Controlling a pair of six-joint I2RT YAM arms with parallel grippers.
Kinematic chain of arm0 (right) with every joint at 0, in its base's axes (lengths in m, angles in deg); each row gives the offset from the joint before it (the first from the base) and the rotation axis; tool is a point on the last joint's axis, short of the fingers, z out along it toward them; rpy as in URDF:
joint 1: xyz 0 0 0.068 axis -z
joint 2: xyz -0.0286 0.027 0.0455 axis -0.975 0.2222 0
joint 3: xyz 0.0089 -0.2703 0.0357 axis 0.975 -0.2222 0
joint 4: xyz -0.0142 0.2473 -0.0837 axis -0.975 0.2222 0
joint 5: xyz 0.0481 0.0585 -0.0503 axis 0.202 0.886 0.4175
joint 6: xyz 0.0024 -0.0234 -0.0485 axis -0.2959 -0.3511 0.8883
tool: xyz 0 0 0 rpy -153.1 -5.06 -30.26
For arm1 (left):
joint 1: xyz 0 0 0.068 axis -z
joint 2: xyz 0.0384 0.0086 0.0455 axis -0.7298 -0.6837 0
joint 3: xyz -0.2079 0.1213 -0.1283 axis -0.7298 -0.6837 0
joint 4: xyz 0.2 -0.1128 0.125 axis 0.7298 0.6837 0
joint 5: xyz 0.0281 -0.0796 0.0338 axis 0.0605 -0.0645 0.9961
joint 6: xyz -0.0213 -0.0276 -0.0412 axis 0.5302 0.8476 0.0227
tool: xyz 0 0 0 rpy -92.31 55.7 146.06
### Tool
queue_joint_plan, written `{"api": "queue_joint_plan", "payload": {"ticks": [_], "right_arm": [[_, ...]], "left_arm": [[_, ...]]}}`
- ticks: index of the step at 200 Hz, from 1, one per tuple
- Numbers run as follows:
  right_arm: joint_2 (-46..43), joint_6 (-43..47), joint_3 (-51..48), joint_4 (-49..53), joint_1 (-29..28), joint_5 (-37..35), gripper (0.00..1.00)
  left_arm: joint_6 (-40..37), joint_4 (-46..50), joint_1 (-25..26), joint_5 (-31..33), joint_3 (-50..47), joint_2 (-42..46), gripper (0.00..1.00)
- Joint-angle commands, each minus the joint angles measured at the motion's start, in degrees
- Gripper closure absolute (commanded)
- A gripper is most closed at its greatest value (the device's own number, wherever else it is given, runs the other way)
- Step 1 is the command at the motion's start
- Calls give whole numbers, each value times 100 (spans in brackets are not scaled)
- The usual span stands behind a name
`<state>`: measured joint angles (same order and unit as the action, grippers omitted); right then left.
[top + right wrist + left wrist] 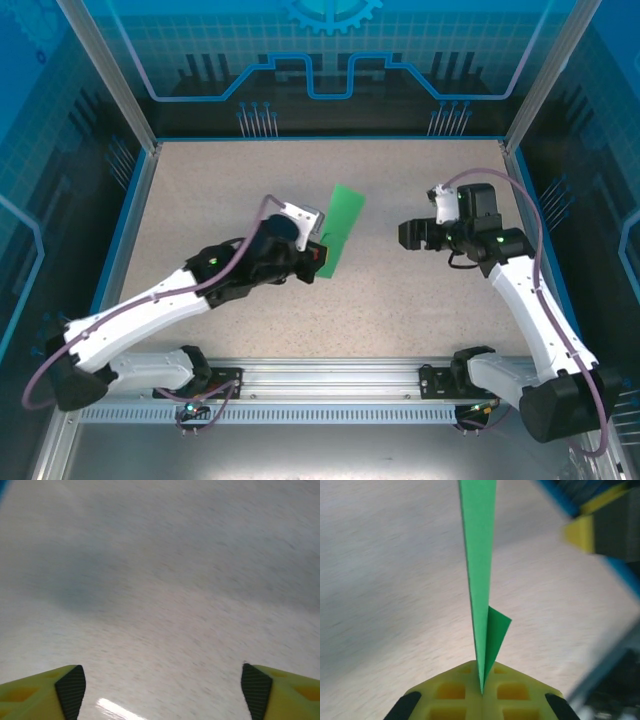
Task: Fold a paper plane with a square sheet of paper (fold left side to right side)
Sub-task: Turn over the paper at the center of the table.
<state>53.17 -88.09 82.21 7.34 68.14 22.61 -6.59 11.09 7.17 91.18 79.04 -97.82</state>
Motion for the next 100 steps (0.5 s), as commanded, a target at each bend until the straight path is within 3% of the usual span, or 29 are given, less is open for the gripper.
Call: {"api": "queue_joint_plan", "payload": {"ticks": [1,14,49,100], "right_arm": [[-298,17,-290,258,197,-747,4],[-413,28,-396,257,265,-747,1],[-621,55,-535,327,396,-721,1],[-812,89,-610,420,521,-665,1]], "left_arm": [[717,2465,315,2615,580,-863,100],[1396,3327,404,3020,980,-1477,100],[2559,4779,462,3259,1793,-3087,99],[2210,4311,447,2447,2292,-4370,97]]}}
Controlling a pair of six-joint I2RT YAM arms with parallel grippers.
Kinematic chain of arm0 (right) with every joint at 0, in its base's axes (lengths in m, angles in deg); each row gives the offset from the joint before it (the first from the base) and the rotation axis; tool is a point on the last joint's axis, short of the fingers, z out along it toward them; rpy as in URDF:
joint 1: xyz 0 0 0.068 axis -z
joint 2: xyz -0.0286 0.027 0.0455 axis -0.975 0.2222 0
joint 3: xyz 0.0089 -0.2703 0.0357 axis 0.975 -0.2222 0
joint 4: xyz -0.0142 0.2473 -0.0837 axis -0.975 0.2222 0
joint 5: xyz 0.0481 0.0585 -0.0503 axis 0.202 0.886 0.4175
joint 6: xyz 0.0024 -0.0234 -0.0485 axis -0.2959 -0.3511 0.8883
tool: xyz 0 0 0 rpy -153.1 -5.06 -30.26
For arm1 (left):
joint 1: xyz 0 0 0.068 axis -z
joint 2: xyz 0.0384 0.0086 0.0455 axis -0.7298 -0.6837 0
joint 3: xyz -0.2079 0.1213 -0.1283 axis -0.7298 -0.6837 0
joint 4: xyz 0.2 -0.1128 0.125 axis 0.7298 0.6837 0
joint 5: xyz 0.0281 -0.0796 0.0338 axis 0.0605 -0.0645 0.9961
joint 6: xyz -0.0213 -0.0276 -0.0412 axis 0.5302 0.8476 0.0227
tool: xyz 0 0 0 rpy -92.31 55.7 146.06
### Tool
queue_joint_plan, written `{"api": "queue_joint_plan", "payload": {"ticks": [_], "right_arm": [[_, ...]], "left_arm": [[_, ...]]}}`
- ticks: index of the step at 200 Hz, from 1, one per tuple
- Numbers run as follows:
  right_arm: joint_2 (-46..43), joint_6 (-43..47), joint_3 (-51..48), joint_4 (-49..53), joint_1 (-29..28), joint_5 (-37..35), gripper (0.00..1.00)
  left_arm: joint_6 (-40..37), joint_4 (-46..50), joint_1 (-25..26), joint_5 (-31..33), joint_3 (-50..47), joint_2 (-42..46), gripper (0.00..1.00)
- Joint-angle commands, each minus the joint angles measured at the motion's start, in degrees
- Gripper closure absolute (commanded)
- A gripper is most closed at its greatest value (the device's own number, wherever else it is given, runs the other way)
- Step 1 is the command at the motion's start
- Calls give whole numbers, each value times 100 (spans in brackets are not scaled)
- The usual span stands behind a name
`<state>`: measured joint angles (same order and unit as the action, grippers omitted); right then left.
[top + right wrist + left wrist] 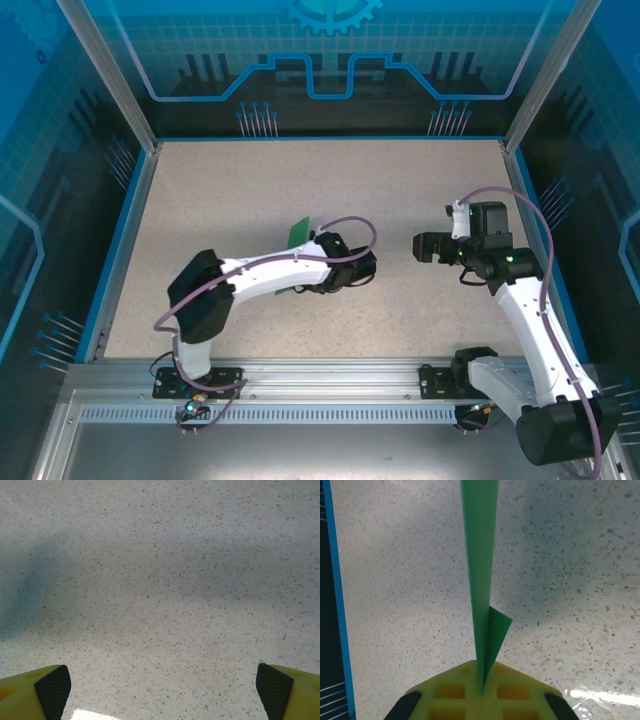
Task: Fold a paper plane with a square sheet of paper (fold left side to right side)
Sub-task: Turn over the paper at the center of the table.
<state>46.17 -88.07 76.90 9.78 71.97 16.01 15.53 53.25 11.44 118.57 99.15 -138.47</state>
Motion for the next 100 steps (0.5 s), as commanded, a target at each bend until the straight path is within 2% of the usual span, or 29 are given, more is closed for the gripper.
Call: {"api": "queue_joint_plan", "payload": {"ticks": [1,21,66,100], "right_arm": [[-122,88,-81,177,140,-2,1],[-131,100,-84,190,154,31,1],[-105,146,-84,180,172,223,1],[-43,160,-290,140,176,330,1]], "left_arm": [[-23,69,22,-306,283,-321,97],[-281,-293,-71,-996,433,-668,96],[-652,-1098,-139,-2131,627,-1149,95],[-746,-1522,-247,-2736,614,-1295,87]]}}
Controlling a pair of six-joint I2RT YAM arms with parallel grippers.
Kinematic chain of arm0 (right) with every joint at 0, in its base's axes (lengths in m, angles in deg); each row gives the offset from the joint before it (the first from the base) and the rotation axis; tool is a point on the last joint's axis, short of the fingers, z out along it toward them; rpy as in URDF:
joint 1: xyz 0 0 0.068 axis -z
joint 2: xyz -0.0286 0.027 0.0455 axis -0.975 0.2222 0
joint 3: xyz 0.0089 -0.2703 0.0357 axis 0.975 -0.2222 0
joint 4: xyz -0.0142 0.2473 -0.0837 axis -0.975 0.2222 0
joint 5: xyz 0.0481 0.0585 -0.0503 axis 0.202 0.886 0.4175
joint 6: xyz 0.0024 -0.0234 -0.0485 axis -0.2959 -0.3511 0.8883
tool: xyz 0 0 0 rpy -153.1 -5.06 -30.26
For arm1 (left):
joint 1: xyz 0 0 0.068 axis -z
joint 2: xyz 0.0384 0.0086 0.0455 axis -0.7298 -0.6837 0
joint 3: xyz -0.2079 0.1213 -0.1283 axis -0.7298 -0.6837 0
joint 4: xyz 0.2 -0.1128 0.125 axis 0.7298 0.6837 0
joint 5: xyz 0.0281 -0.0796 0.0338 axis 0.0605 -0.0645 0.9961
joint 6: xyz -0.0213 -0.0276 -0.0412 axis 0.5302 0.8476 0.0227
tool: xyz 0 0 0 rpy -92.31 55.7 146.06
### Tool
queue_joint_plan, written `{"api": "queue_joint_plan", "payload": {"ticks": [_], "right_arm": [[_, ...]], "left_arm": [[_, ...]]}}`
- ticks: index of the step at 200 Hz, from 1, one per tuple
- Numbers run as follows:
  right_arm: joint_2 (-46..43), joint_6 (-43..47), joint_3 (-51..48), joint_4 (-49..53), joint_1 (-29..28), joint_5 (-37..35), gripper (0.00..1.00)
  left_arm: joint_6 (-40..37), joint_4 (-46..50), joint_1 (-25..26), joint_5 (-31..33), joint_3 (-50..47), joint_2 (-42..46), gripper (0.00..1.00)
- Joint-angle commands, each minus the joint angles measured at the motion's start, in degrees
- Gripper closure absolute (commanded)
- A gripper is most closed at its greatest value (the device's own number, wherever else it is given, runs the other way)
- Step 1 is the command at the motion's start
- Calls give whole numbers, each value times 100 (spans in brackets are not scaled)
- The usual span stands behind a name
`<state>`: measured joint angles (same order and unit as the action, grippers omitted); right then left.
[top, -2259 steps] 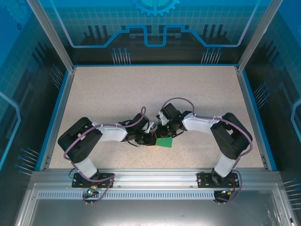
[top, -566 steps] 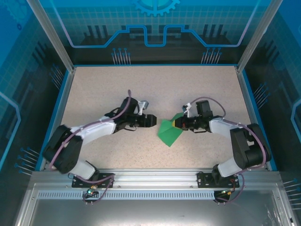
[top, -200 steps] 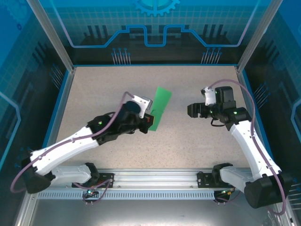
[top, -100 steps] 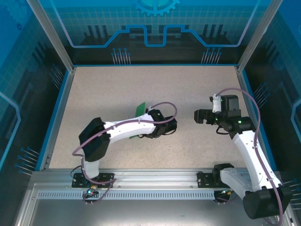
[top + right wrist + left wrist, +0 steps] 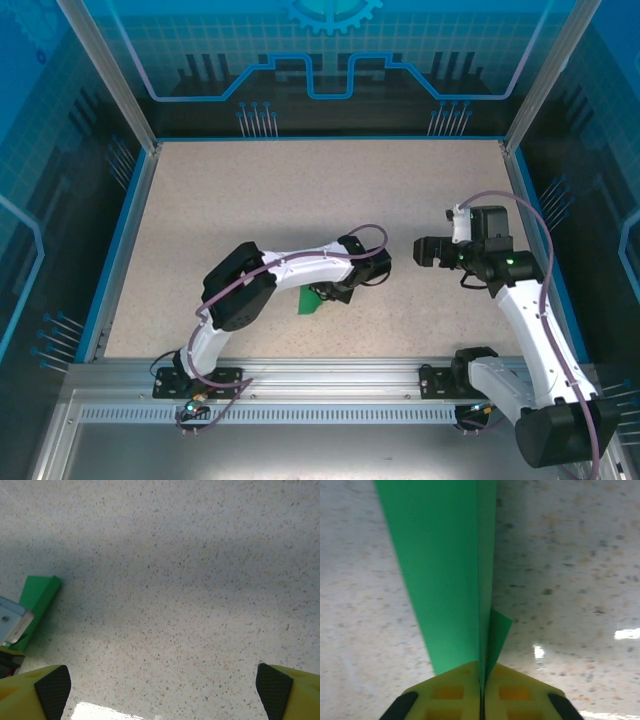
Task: Fold a paper plane with a square sheet of paper (fold left side to right side)
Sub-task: Turn over the paper at the center of the table, then third fold the triangle at the center of the table.
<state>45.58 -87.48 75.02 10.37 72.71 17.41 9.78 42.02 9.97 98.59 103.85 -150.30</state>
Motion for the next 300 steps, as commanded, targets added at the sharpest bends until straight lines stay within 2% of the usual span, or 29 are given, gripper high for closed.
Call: {"api": "queue_joint_plan", "payload": {"ticks": [1,15,76,132,165,184,219,234,258,300], "right_arm": [[16,101,-100,79,102,188,1],[55,101,-113,63,102,226,1],[213,96,-90,72,111,570,1],[483,-73,-146,-121,76,1285,1],[842,-342,-238,-539,-320,1776,2],[1302,-588,-222,-903,-875,1740,13],[2603,-1081,192,-1694,-1961,1540,50],[3180,-1210,537,-1922,-2271,1369,62],[4010,-1321,1090,-2059,-2496,1148,71],[5008,-1393,1871,-2092,-2613,1098,73]], "left_arm": [[-171,-416,-102,-752,142,-118,87],[-197,-581,-120,-953,113,-123,84],[-323,-1266,-268,-1774,-124,241,59],[-409,-2513,-604,-2499,-1200,1639,39],[-181,-3516,-1063,-2760,-2465,2818,34],[69,-4327,-1515,-3192,-3395,3406,32],[374,-5242,-2183,-3651,-4656,4135,30],[476,-5530,-2403,-3841,-5029,4289,30],[618,-5896,-2631,-4061,-5455,4370,29],[645,-6088,-2691,-4194,-5591,4227,29]]}}
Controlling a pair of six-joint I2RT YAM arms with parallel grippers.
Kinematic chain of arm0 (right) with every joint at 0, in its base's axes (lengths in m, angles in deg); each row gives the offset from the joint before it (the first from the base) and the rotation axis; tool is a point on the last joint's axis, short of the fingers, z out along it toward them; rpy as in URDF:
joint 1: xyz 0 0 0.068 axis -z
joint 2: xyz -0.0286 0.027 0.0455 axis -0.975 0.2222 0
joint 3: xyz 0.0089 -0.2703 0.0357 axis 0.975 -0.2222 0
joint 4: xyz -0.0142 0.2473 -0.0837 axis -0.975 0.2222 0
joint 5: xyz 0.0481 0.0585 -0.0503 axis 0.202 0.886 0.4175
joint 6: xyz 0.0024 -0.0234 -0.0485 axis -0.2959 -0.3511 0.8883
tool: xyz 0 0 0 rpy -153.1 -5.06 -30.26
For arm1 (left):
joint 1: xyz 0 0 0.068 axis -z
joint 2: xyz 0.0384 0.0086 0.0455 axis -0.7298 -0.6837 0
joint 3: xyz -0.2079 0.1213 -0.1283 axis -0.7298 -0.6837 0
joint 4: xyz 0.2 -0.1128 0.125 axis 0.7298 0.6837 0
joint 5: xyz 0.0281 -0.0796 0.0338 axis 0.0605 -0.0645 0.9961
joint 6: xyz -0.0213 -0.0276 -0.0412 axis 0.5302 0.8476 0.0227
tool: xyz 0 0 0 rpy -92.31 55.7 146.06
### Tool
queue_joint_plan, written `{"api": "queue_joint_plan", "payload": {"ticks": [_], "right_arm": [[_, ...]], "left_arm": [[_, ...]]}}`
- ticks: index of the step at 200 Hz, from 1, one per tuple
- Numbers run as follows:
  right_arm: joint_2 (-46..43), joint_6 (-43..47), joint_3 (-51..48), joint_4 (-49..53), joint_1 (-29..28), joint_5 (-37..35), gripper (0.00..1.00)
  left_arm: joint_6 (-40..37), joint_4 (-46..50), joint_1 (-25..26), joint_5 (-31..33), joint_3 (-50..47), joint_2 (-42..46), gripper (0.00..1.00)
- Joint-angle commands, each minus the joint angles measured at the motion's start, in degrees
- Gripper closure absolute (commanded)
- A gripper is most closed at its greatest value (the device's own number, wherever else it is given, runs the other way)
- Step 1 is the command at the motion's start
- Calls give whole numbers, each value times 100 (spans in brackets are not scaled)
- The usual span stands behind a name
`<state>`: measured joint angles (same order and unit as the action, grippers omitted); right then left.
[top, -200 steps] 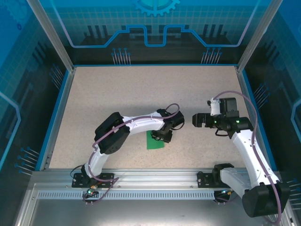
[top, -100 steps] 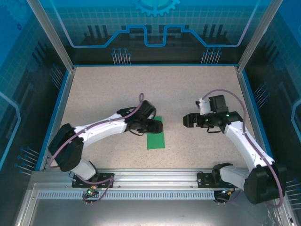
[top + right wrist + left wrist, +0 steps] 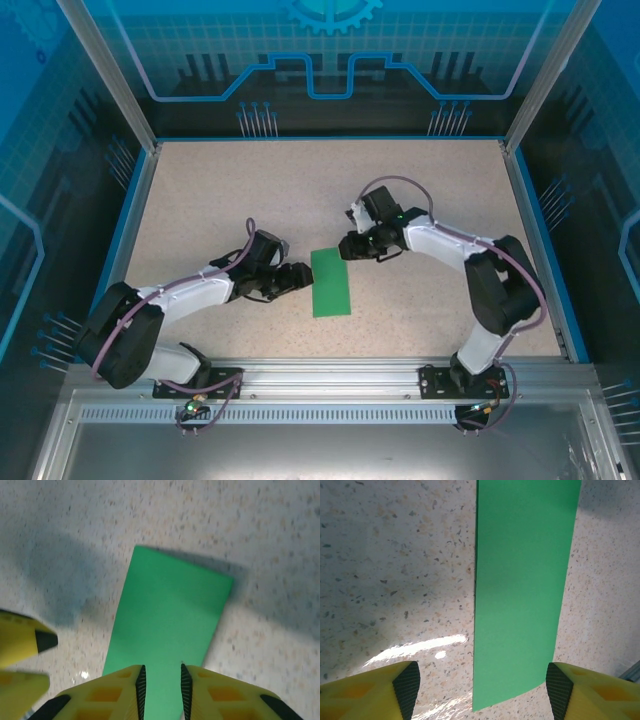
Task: Fold a paper plane with a square sheet of paper (fold left side to right side)
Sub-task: Third fold the triangle at the center of the table.
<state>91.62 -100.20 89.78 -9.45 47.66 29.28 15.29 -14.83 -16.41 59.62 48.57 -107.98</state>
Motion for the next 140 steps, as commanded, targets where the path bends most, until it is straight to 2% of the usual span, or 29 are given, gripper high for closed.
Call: {"api": "queue_joint_plan", "payload": {"ticks": [1,88,140], "right_arm": [[427,-121,413,-111,-113,-88,73],[1455,15,977,470,-206,-648,73],[1652,237,862,608,-202,-864,73]], "left_arm": [[95,-406,-51,-297,-64,-8,29],[83,-454,-57,-442,42,-369,30],[84,-419,-36,-576,173,-605,36]]}}
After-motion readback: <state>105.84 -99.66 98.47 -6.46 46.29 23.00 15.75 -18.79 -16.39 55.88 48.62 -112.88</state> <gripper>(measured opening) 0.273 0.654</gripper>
